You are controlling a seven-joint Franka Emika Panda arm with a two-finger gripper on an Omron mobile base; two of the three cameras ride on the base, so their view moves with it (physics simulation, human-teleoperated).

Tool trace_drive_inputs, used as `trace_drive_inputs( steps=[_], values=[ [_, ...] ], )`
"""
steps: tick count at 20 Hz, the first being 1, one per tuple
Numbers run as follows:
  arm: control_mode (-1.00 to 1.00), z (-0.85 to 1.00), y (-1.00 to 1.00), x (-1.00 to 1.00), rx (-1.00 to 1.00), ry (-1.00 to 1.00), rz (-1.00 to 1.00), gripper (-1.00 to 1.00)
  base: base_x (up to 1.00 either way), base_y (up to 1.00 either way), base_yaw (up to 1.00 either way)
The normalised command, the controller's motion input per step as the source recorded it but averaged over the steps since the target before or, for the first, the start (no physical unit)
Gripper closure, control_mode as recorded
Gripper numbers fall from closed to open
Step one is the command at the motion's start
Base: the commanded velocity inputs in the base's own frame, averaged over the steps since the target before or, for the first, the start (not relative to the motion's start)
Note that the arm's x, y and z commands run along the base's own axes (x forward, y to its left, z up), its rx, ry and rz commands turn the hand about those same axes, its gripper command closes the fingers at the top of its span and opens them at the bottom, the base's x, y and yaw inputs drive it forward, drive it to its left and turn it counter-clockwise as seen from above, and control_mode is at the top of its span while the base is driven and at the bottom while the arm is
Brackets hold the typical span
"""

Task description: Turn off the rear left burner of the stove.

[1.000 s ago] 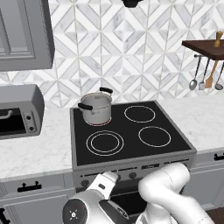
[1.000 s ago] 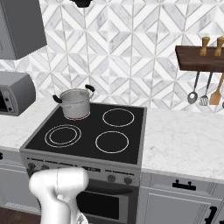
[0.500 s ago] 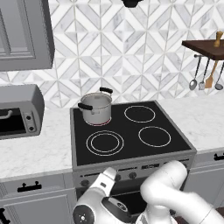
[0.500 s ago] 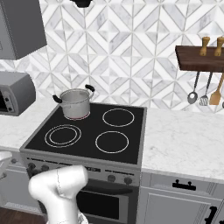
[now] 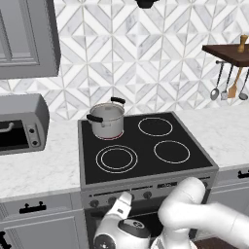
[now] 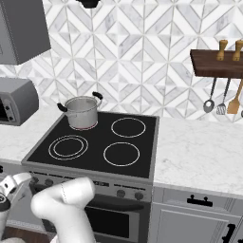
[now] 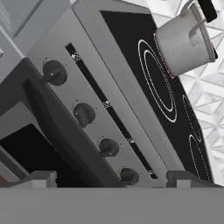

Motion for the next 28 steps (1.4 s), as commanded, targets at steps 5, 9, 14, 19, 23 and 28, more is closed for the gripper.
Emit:
trace_drive_inputs(
  steps=[5, 9, 14, 19, 23, 28],
  values=[
    [-1.0, -0.24, 0.0, 0.51, 0.0, 0.0, -0.03, -1.0, 0.0, 0.0, 0.0],
    [-1.0, -0.26, 0.09, 0.4, -0.03, -0.04, 0.0, -1.0, 0.0, 0.0, 0.0],
    [-1.0, -0.4, 0.46, 0.08, -0.18, -0.17, -0.06, -1.0, 0.0, 0.0, 0.0],
    [-1.0, -0.2, 0.31, 0.05, -0.11, -0.09, -0.12, -1.0, 0.0, 0.0, 0.0],
    [-1.0, -0.04, 0.17, 0.05, -0.06, -0.01, -0.06, -1.0, 0.0, 0.0, 0.0],
    [-1.0, 0.0, 0.0, 0.17, 0.0, 0.0, 0.0, -1.0, 0.0, 0.0, 0.0]
  ],
)
